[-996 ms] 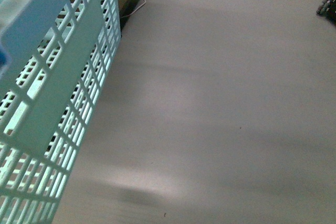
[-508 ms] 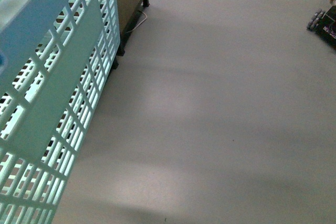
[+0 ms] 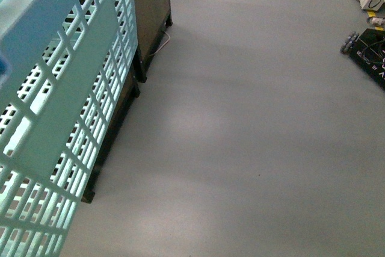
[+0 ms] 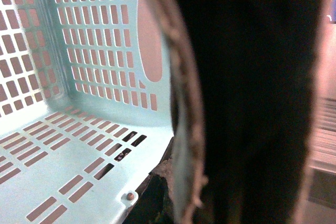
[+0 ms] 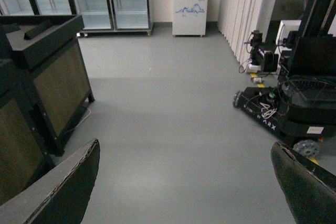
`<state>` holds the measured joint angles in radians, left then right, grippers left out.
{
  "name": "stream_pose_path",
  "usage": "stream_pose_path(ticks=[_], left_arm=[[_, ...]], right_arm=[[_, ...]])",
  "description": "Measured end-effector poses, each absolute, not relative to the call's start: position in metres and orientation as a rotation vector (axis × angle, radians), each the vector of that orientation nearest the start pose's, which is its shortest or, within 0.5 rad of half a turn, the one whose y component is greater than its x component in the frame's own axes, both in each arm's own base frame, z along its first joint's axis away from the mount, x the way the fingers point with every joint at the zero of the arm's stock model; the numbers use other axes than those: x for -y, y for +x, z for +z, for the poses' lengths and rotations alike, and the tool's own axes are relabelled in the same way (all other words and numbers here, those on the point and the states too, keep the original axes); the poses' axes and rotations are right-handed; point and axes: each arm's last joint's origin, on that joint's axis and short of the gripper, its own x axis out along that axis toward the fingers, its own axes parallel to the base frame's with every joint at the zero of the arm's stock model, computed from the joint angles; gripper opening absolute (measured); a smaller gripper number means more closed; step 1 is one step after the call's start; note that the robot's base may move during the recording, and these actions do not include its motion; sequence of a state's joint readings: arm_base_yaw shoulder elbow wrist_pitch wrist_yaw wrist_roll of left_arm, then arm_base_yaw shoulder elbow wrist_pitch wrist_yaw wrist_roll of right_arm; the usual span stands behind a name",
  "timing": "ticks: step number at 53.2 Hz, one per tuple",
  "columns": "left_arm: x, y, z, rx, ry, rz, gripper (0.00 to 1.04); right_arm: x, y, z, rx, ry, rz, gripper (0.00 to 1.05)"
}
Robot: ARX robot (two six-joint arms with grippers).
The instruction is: Pick mango and avocado into basket
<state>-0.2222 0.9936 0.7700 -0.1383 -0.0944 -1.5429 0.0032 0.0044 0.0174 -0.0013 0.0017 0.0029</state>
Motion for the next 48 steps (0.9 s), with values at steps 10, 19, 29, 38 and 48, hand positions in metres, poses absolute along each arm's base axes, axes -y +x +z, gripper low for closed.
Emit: stream_pose_path(ticks=[10,19,29,38,48], left_arm=[[0.0455,0.2136,0.2952,-0.377,-1.466,0.173,0.05],[0.0455,0.2137,0.2951,-0.377,-1.466,0.173,0.05],[0.0455,0.2137,0.2951,-0.377,-1.467,0.173,0.05],[0.0472,0.2134,0.2951,-0.398,-1.481,0.155,0.05],[0.0458,0.2135,0.2953,-0.375,-1.471,0.175,0.05]], right_arm=[[-0.0003,0.0969,0.169,0.012,0.003,0.002,0.96],[-0.0003,0.0969,0.169,0.012,0.003,0.002,0.96],[-0.0002,0.0969,0.169,0.012,0.003,0.0,0.96],[-0.0002,0.0969,0.169,0.012,0.003,0.0,0.96],[-0.0002,0.0968,0.169,0.013,0.003,0.0,0.96]])
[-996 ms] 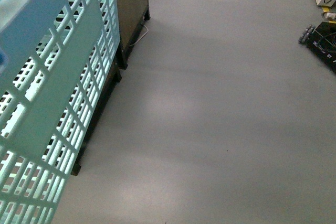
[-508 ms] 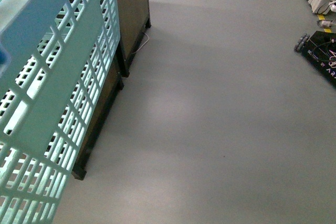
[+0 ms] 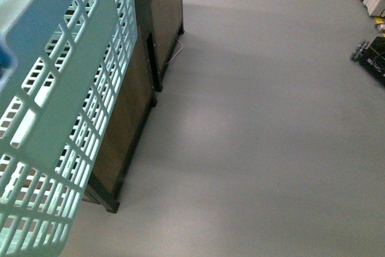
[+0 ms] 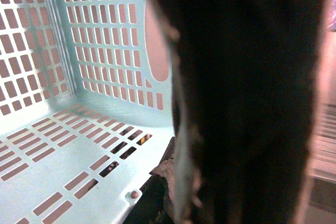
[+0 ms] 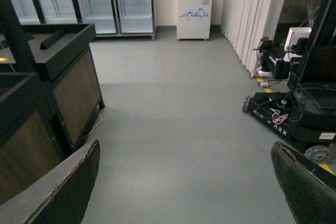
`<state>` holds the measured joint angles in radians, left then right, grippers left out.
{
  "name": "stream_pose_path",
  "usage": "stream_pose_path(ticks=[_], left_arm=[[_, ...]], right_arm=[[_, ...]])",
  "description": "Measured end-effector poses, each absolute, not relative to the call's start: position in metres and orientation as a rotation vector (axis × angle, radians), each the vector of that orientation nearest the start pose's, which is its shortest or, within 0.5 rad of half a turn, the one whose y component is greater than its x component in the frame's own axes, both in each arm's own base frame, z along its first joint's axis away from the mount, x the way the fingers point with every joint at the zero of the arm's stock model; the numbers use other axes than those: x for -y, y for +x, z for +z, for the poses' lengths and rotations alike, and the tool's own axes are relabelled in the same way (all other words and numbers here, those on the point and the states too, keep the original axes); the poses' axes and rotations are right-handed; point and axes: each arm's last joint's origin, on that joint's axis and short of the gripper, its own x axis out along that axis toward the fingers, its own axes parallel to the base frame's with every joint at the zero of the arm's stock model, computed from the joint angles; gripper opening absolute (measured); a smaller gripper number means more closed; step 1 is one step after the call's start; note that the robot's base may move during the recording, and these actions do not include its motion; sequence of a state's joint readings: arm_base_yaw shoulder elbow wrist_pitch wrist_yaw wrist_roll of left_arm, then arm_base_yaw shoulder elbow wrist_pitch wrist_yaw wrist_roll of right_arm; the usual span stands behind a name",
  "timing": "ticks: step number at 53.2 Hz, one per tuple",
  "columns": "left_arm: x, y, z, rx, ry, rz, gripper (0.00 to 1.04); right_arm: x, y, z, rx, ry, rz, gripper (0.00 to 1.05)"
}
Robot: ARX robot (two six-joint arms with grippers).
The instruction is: Pick mango and avocado into basket
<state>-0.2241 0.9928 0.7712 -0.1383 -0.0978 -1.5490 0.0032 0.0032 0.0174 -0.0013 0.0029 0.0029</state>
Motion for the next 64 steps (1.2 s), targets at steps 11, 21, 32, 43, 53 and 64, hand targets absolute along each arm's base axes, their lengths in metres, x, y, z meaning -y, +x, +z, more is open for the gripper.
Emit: stream_pose_path(ticks=[11,21,32,43,53,64], left_arm=[[0.0459,0.2137,0.295,-0.38,-1.473,0.172,0.05],[0.0458,0.2137,0.295,-0.379,-1.472,0.174,0.05],[0.0457,0.2137,0.2951,-0.378,-1.472,0.174,0.05],[0.0456,0.2138,0.2951,-0.378,-1.471,0.175,0.05],[0.0456,0.2138,0.2952,-0.378,-1.472,0.174,0.05],[0.0456,0.2139,0.2952,-0.378,-1.472,0.174,0.05]], right_arm=[[-0.0002,0.0969,0.169,0.012,0.003,0.001,0.96],[-0.0003,0.0968,0.169,0.012,0.003,0.002,0.96],[-0.0003,0.0969,0.169,0.012,0.003,0.002,0.96],[-0.0003,0.0968,0.169,0.012,0.003,0.002,0.96],[-0.0003,0.0968,0.1691,0.013,0.003,0.002,0.96],[-0.0003,0.0968,0.169,0.012,0.003,0.002,0.96]])
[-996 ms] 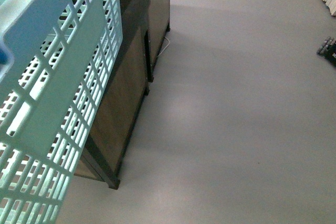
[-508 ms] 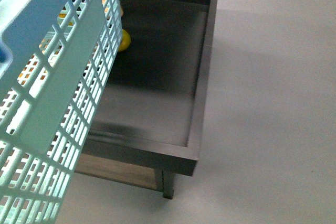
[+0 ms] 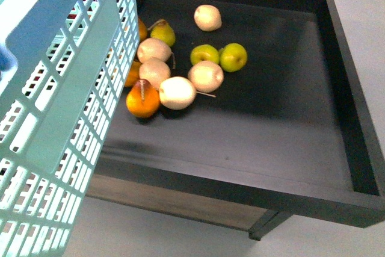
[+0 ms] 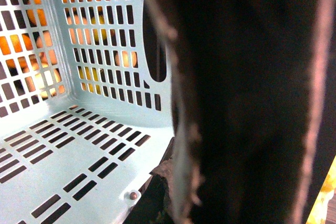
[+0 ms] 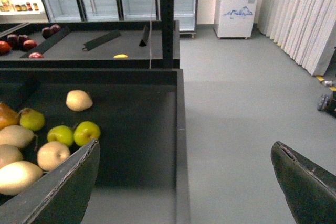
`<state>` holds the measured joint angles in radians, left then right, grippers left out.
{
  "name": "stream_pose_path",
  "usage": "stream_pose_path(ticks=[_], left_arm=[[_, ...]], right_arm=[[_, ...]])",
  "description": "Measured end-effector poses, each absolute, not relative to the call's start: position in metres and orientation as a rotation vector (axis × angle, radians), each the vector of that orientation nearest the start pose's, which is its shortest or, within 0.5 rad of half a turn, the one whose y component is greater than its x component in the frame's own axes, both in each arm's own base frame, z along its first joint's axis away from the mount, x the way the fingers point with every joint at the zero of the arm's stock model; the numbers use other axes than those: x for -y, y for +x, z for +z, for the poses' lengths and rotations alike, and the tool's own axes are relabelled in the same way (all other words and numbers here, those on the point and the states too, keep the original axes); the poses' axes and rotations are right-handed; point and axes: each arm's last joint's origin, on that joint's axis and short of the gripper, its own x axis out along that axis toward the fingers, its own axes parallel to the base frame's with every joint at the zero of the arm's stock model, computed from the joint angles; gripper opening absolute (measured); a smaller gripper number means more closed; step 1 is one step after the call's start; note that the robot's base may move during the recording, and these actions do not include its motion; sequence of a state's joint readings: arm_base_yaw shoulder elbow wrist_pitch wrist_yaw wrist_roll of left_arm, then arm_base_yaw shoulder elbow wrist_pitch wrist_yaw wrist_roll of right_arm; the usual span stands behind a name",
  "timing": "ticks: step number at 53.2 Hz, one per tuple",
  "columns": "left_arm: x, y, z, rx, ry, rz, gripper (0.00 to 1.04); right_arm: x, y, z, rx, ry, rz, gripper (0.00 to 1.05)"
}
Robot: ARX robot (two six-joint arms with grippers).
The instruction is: Pick mango and avocado into basket
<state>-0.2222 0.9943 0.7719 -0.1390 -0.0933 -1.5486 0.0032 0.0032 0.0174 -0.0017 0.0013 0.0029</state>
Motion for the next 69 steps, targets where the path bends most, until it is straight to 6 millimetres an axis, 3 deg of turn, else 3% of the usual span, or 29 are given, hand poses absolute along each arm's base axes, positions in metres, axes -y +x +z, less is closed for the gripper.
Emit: stream_pose_path(ticks=[69], left_arm=[[0.0454,0.2138,0.295,-0.38,-1.47,0.174,0.05]], right_arm=[[-0.0003,0.0968,0.169,0.012,0.003,0.003,0.96]])
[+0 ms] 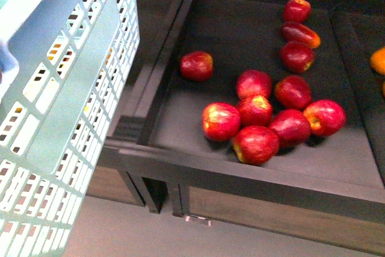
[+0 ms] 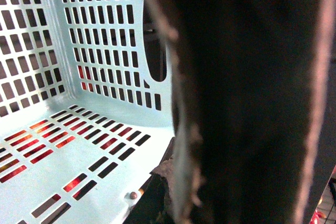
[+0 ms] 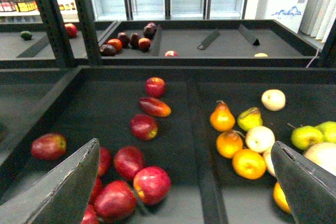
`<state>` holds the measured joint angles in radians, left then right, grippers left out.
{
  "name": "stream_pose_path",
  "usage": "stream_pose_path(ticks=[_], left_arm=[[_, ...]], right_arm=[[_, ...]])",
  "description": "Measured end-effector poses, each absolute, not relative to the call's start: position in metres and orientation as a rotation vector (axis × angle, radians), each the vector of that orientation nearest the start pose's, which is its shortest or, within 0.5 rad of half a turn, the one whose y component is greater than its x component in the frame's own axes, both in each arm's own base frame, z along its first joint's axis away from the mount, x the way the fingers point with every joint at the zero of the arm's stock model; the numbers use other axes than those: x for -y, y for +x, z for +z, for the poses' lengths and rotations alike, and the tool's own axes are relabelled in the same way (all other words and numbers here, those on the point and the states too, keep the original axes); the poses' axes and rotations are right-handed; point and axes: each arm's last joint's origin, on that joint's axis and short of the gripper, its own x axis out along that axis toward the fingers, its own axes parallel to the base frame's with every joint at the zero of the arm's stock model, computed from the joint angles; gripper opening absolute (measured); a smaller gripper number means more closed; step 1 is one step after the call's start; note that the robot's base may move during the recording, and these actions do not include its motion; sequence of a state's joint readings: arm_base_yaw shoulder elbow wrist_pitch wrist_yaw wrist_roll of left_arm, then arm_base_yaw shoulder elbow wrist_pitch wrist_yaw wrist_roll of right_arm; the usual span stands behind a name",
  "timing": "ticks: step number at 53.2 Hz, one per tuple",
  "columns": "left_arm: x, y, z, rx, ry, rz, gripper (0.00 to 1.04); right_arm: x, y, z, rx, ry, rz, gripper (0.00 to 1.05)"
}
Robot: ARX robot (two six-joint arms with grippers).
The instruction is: Pick mango and avocado into basket
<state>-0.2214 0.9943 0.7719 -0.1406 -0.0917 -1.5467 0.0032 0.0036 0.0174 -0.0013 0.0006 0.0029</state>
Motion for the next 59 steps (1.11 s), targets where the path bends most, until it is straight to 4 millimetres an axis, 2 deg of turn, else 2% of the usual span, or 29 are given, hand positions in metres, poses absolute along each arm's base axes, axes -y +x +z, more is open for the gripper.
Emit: stream_pose_path(ticks=[59], left_arm=[[0.0454,0.2139,0.295,-0.379,-1.469,0.176,0.05]], right_arm=[[-0.0003,0.0968,0.169,0.013,0.003,0.003,0.96]])
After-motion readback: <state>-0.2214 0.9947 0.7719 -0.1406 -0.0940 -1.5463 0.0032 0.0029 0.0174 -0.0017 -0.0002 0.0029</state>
